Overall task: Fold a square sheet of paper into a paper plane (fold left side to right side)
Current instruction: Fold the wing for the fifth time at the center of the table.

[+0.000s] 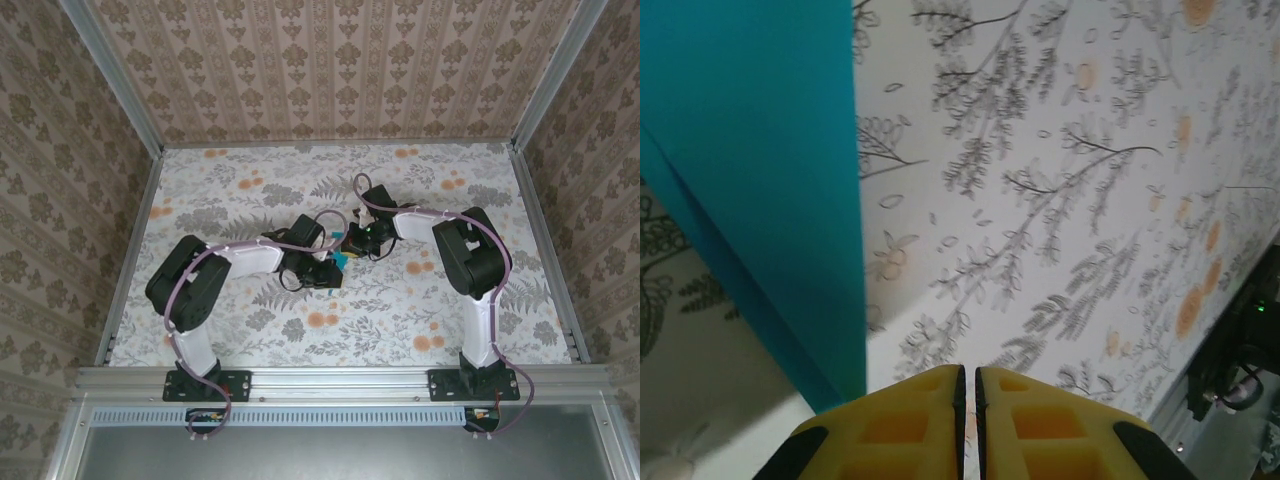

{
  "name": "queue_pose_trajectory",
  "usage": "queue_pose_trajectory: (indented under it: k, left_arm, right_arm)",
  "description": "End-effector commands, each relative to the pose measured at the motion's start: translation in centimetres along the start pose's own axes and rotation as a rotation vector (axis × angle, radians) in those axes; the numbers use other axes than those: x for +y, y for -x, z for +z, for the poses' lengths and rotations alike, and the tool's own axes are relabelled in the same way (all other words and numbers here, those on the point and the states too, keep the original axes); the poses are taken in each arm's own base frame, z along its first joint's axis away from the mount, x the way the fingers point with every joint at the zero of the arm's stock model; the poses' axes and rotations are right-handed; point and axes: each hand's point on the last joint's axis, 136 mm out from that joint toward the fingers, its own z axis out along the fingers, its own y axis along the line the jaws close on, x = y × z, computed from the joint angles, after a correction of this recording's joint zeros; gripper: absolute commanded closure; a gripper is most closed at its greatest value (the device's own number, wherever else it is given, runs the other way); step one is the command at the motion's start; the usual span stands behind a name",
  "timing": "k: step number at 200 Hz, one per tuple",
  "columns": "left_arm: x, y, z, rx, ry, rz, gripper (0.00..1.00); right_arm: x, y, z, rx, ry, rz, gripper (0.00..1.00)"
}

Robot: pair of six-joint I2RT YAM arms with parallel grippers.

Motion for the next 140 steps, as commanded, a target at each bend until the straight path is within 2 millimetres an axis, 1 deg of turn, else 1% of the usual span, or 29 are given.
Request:
queue_pose_trajectory:
  k: [1, 77, 140]
  left_arm:
    - [-0.1, 0.7, 0.3, -0.014, 0.000, 0.030, 0.86]
    - [1.9, -0.4, 0.3, -0.024, 0.031, -0.019, 0.87]
    - [2.6, -0.9, -0.2, -0.040, 0.031, -0.039, 0.87]
  right_arm:
    - [-4.3, -1.6, 1.5, 0.062, -0.134, 0.063, 1.00]
    - [-5.4, -1.6, 1.3, 0.074, -0.195, 0.062, 1.00]
    - [-6.3, -1.5, 1.3, 0.088, -0.246, 0.061, 1.00]
